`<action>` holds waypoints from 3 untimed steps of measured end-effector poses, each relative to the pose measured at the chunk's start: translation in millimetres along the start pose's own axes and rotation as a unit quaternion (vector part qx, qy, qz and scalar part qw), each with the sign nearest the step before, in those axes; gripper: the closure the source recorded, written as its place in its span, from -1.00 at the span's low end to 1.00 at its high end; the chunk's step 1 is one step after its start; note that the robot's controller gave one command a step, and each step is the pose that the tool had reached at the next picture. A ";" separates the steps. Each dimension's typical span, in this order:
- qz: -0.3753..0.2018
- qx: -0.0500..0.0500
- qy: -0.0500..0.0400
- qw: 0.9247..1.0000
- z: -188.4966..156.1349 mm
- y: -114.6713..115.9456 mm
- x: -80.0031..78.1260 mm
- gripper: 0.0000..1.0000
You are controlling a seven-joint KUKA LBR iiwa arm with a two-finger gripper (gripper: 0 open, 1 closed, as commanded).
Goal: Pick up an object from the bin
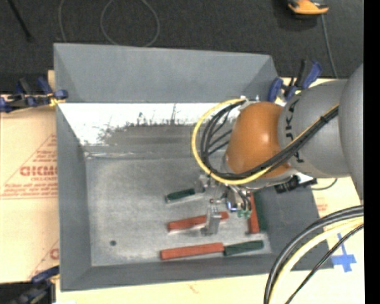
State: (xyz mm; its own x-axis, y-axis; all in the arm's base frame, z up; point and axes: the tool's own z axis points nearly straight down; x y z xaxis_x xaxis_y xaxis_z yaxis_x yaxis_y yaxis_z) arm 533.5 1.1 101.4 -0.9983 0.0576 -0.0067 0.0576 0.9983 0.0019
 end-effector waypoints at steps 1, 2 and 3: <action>0.027 0.000 0.003 1.000 -4.6 7.5 16.6 -1.00; 0.050 0.000 -0.002 0.999 30.0 6.0 14.7 -1.00; 0.048 0.000 0.001 0.999 28.7 6.0 13.2 -1.00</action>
Offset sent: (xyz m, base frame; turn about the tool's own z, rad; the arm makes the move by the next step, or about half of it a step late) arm -0.0165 0.0085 0.0042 0.0573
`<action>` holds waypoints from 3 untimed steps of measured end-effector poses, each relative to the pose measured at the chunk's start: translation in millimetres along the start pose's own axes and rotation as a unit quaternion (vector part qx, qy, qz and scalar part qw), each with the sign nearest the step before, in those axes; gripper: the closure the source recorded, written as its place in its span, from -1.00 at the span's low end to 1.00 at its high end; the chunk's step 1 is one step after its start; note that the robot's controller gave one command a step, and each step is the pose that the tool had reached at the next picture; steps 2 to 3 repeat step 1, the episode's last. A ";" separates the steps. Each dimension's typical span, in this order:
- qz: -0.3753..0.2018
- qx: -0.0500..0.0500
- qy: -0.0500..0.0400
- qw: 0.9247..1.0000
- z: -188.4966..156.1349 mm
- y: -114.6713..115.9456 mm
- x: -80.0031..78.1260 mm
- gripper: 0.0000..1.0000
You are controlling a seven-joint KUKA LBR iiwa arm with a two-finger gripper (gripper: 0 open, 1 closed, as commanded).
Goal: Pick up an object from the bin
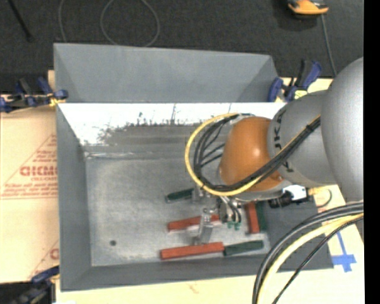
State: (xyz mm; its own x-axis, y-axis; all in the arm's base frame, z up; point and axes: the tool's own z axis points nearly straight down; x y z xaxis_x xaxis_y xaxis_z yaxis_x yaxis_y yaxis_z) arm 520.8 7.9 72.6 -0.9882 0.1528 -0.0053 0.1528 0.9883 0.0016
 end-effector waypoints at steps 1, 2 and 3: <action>-0.001 0.000 -0.001 1.000 -0.3 -0.5 -0.9 1.00; -0.001 0.000 -0.001 1.000 -0.3 -0.5 -0.9 1.00; -0.001 0.000 -0.001 1.000 -0.3 -0.5 -0.9 1.00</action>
Offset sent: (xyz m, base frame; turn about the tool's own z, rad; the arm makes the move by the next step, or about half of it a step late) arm 0.0000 0.0000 0.0000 0.0000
